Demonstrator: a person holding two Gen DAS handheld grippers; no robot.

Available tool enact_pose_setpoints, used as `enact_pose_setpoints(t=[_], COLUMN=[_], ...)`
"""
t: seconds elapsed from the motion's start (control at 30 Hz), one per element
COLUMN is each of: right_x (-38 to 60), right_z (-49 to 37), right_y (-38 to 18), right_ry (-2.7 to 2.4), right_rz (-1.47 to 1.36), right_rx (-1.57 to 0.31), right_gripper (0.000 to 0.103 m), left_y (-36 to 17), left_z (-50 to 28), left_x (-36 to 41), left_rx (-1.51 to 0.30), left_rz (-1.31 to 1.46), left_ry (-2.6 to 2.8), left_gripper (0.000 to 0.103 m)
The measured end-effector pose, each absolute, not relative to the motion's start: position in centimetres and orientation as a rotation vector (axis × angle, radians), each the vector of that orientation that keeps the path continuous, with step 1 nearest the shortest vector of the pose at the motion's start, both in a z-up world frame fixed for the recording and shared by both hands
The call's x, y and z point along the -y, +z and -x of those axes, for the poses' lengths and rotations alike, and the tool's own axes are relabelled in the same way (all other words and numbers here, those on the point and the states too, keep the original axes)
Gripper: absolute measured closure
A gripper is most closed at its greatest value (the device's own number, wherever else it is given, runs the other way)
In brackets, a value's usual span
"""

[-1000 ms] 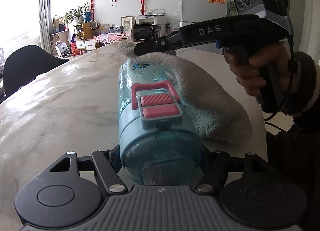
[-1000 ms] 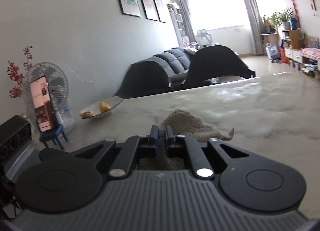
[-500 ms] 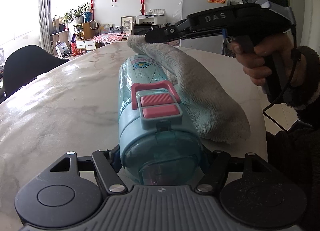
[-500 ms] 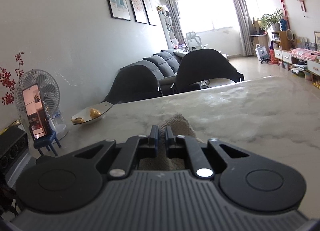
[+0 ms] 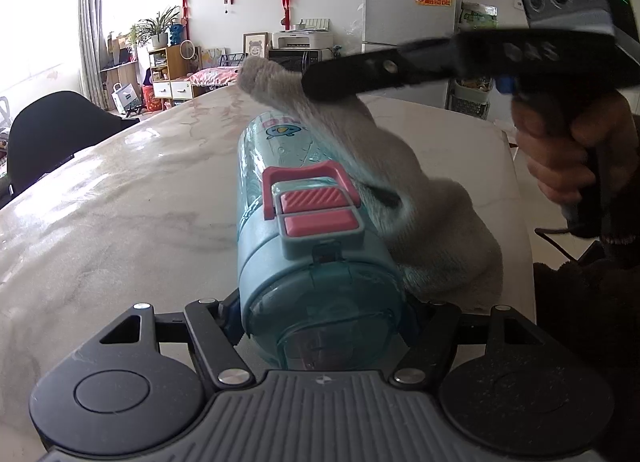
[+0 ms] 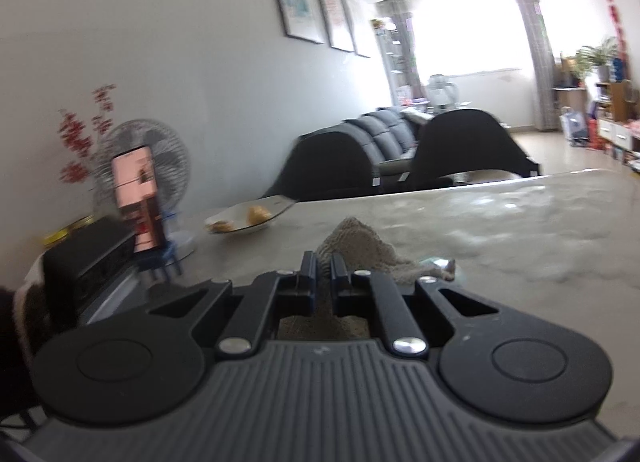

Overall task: Clean container
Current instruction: 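Wipe the towel over the bottle's side toward its open end with the right gripper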

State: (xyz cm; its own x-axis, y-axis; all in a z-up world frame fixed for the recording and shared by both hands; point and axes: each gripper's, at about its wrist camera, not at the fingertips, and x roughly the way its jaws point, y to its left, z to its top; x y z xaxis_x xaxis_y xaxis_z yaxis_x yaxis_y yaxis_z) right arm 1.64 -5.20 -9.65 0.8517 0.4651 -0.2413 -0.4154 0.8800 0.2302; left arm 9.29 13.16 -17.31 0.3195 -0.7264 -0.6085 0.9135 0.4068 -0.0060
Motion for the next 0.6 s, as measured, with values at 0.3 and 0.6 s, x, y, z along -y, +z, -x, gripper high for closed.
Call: enact_pose_setpoints(t=[0.3,0.6], right_x=[4.4,6.0], right_z=[-1.9,-2.7], right_y=[-10.9,-11.1], right_ry=[0.516,0.416], right_rz=[-0.144,-0.124], right_rx=[-0.316,-0.291], right_gripper=[0.096,0.096], left_y=[-17.3,-17.3], left_z=[-9.0,-9.0], left_x=[-13.3,-13.1], left_rx=[-0.584,-0.581], left_rz=[-0.368,-0.373], left_ry=[-1.112,-1.109], left_gripper=[0.031,0.031])
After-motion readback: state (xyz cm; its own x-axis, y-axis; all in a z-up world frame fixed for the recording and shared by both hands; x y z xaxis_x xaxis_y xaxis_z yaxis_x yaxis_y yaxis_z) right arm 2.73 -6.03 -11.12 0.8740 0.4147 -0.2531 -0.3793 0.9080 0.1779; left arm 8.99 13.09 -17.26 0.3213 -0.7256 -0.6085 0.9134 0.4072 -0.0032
